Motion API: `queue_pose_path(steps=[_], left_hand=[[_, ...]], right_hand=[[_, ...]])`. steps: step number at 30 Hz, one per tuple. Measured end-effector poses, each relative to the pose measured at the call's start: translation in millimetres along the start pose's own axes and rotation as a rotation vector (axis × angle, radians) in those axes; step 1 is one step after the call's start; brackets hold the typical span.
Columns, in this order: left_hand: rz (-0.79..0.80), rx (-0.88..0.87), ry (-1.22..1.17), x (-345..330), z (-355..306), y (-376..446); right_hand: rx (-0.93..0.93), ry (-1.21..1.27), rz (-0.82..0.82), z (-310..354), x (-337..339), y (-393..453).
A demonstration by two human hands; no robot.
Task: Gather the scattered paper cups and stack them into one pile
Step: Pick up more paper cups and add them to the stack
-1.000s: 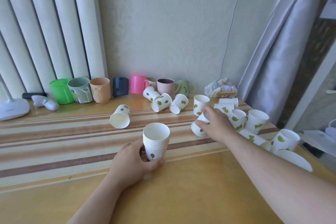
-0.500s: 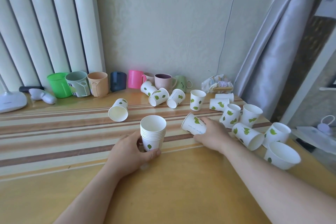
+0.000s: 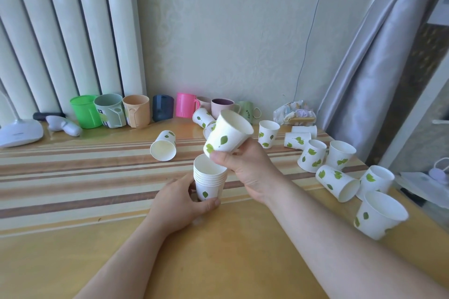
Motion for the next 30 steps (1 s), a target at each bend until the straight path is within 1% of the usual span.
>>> queue_pose_path(steps=[2,5,8,11,14,16,18,21,23,26,27,30], left_hand=[[0.004,-0.005,-0.002,0,-1,0],[0.004,-0.009,0.001,0,-1,0],[0.003,-0.002,0.001,-1,0,0],[-0.013,0.014,0.002,2,1,-1],[-0.035,0.068,0.061,14,7,0],[-0.083,0.113,0.154,33,17,1],[-0.131,0.175,0.177,54,34,0],[-0.148,0.245,0.082,69,57,-5],[-0.157,0.230,0.066,71,59,-7],[-0.171,0.196,0.101,70,57,-7],[-0.174,0.195,0.101,69,58,-7],[-0.171,0.191,0.091,66,63,-8]], right_hand=[[-0.021,-0.101,-0.008,-6,-4,-2],[-0.063,-0.175,0.006,-20,-9,-6],[-0.059,-0.194,-0.008,-26,-8,-9],[-0.074,-0.198,0.021,-31,-10,-12],[-0.084,-0.195,0.084,-37,-13,-12],[-0.107,-0.173,0.132,-43,-17,-7],[-0.140,-0.190,0.141,-53,-21,7],[-0.140,-0.355,0.113,-62,-32,41],[-0.087,-0.513,0.124,-66,-47,70],[-0.007,-0.798,0.182,-73,-73,113],[0.014,-0.853,0.200,-76,-82,125],[0.084,-0.890,0.289,-83,-111,159]])
Point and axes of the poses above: each hand's wrist, its own y-axis towards the middle knuckle, its own x-axis out of the back of the hand, z = x × y, the point moved 10 cm from there along y, towards the middle knuckle, and after that the axes turned 7 degrees about -y, right-handed, at the moved point
